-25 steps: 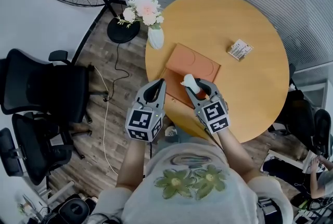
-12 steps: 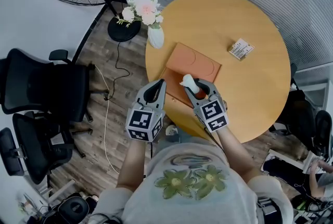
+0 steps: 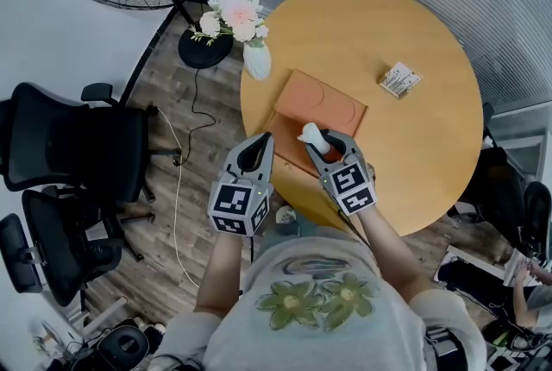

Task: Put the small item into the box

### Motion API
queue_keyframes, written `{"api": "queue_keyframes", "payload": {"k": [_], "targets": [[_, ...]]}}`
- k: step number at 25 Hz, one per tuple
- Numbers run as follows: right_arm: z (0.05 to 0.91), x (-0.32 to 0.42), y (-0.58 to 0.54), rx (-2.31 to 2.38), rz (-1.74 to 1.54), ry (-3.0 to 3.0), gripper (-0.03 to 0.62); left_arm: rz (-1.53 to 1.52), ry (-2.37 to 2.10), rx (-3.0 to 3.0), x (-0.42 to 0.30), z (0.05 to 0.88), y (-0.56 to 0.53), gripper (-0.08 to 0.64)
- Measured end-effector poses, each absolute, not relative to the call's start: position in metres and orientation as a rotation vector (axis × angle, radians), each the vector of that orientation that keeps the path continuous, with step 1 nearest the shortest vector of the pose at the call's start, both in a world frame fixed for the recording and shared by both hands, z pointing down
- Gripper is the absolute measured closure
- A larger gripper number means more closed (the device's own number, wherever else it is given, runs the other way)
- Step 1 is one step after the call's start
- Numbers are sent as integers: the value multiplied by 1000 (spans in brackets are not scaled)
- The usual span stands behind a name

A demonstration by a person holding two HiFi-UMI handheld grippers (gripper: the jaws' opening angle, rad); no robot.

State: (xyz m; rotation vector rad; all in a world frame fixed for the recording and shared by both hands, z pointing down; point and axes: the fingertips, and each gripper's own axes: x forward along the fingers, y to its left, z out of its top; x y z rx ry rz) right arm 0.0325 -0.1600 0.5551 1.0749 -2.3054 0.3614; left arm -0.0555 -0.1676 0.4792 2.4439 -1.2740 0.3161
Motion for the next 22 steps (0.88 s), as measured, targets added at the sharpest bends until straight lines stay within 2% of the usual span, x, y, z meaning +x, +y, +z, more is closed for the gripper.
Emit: {"api": "queue_keyframes", "payload": {"k": [22], "targets": [[584, 19, -163, 987, 361, -2257, 443, 337, -1265, 2421, -55, 491, -169, 560]]}}
